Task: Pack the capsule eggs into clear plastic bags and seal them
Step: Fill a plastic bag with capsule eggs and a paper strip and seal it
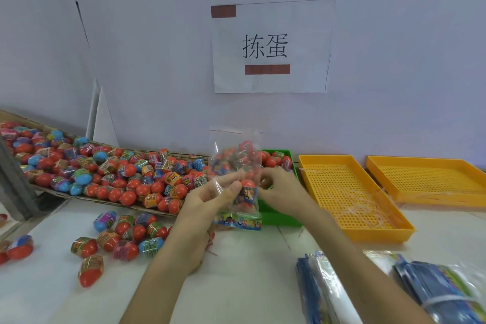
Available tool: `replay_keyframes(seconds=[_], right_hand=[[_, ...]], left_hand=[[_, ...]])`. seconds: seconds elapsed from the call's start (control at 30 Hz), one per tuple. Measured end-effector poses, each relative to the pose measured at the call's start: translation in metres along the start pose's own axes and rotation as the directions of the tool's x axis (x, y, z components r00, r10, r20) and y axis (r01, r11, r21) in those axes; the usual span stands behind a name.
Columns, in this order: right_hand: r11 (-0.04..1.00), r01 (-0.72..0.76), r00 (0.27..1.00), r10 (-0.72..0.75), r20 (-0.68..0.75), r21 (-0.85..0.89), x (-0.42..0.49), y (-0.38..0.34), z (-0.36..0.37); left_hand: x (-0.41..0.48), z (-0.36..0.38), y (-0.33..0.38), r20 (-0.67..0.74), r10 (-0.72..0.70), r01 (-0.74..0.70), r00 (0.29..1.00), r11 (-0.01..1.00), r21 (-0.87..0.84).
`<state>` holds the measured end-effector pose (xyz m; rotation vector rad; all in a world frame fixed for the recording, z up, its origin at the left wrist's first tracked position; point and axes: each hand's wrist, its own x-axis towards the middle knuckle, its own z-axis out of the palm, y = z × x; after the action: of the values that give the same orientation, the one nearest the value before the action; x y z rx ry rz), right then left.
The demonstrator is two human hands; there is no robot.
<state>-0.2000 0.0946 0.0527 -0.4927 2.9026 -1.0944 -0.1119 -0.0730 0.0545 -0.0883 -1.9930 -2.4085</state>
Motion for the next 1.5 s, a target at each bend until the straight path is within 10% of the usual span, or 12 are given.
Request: replay_keyframes(seconds=[0.23, 0.47, 0.63, 0.8, 1.5], right_hand=[[0.988, 0.006, 0.999, 0.002, -0.047, 0.155, -0.003, -0.004, 0.026], [0.864, 0.194, 0.84, 0.097, -0.533, 0.464, -0.035, -0.001, -0.049], [0.806, 0.469, 0.766, -0.168, -0.62, 0.361, -0.062, -0.033, -0.085], [0.941, 0.325, 0.76, -0.198, -0.619, 0.098, -0.064, -0.037, -0.063], [0.978, 0.198, 0.947, -0.172, -0.27, 0.072, -0.059, -0.029, -0.048]], left_hand=[[0.0, -0.001, 0.001, 0.081, 0.014, -0.012, 0.997, 1.0, -0.024], [0.001, 0.001, -0.004, 0.139, 0.049, -0.065, 0.989, 0.992, 0.112], [0.003, 0.005, -0.008, 0.136, 0.081, -0.107, 0.987, 0.975, 0.193], [0.002, 0.008, -0.009, 0.134, 0.111, -0.144, 0.985, 0.951, 0.272], [0.0, 0.017, -0.012, 0.119, 0.106, -0.134, 0.987, 0.956, 0.262]])
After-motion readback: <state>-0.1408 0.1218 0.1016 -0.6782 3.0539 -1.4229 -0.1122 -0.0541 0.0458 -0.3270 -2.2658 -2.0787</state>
